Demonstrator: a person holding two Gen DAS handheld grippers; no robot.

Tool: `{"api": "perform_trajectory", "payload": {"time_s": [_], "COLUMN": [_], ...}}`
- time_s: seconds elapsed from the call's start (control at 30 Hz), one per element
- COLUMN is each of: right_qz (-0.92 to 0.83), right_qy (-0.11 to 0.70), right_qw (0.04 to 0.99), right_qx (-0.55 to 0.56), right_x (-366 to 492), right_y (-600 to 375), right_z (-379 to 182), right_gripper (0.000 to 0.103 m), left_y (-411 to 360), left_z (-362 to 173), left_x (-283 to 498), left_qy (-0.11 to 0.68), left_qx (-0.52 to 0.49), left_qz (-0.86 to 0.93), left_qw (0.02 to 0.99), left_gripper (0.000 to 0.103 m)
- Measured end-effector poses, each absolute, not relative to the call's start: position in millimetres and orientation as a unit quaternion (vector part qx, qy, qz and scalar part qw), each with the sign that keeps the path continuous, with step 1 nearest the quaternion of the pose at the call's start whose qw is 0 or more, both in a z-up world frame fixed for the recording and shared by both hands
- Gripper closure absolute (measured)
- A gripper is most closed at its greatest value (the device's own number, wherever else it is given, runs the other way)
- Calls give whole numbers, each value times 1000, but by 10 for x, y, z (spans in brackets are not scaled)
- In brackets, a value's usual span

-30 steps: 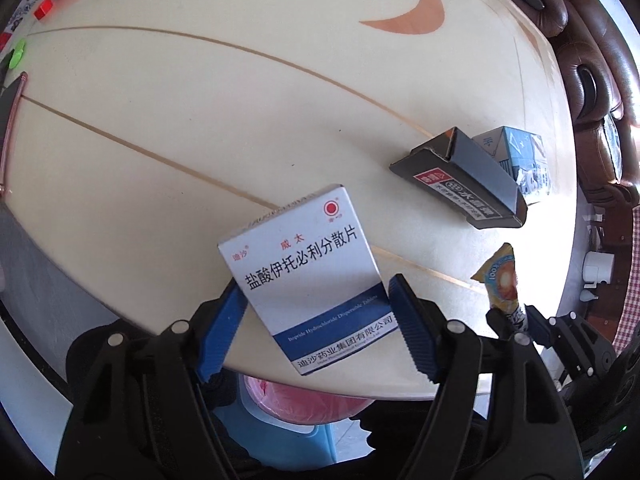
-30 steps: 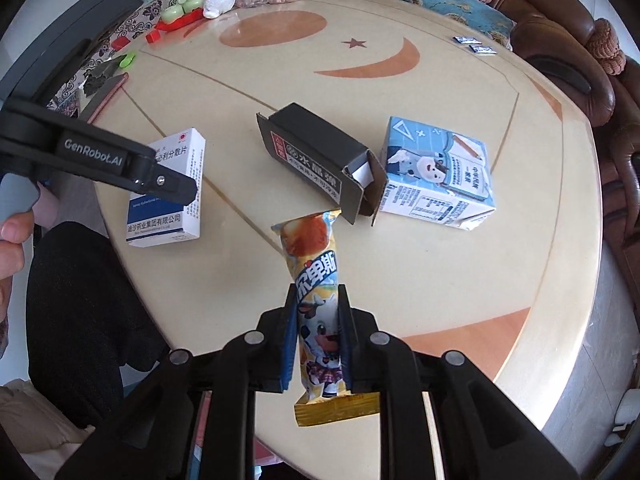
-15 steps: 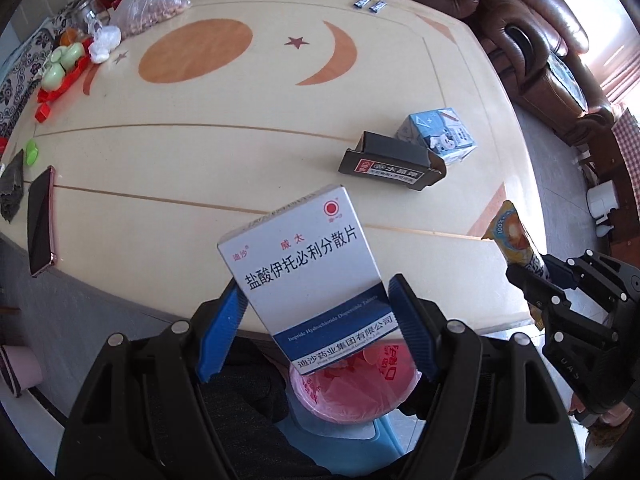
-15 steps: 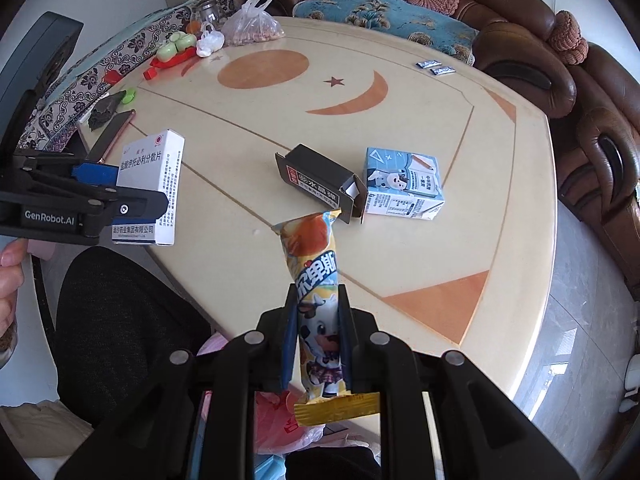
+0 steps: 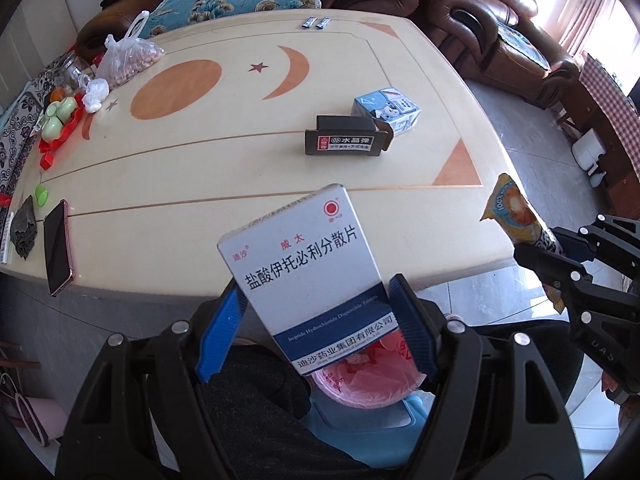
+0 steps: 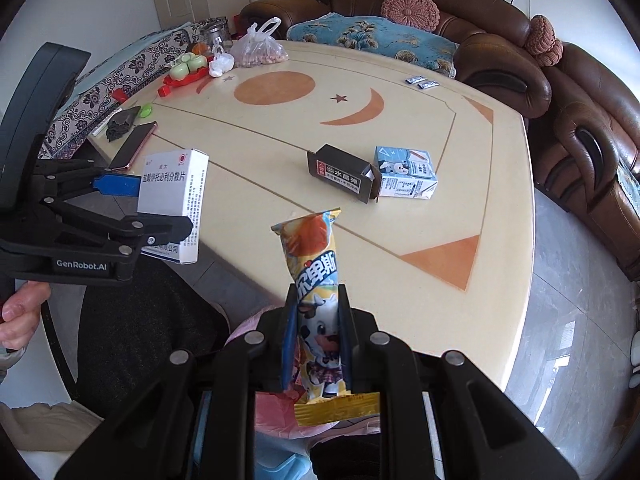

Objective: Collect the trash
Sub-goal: 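Carry the medicine box and snack wrapper over the pink bin with both tools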

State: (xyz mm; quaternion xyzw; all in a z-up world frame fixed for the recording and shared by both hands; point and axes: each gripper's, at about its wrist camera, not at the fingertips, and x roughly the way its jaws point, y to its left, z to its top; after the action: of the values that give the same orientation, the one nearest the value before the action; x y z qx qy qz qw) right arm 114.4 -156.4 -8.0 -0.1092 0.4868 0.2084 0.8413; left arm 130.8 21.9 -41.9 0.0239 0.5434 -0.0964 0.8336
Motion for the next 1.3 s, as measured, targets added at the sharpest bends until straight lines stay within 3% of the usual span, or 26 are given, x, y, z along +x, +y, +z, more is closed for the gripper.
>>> {"api": "perform_trajectory", "payload": {"time_s": [0.53,1.3], "right_qz": [209,201], "right_qy": [509,553], "right_qw": [828,803], "right_qx": [-106,-95], "right_x": [607,486], "right_y": [-1558,-1600], "right_z": [-406,-1151], "right_gripper": [85,85], "left_y": [-111,-253], "left_z": [-739,-1480], "left_x": [811,735], "left_qy": [522,563], "left_qx": [86,106], "left_qz": [-124,-154], "left_qw": [840,805], "left_gripper": [32,32]}}
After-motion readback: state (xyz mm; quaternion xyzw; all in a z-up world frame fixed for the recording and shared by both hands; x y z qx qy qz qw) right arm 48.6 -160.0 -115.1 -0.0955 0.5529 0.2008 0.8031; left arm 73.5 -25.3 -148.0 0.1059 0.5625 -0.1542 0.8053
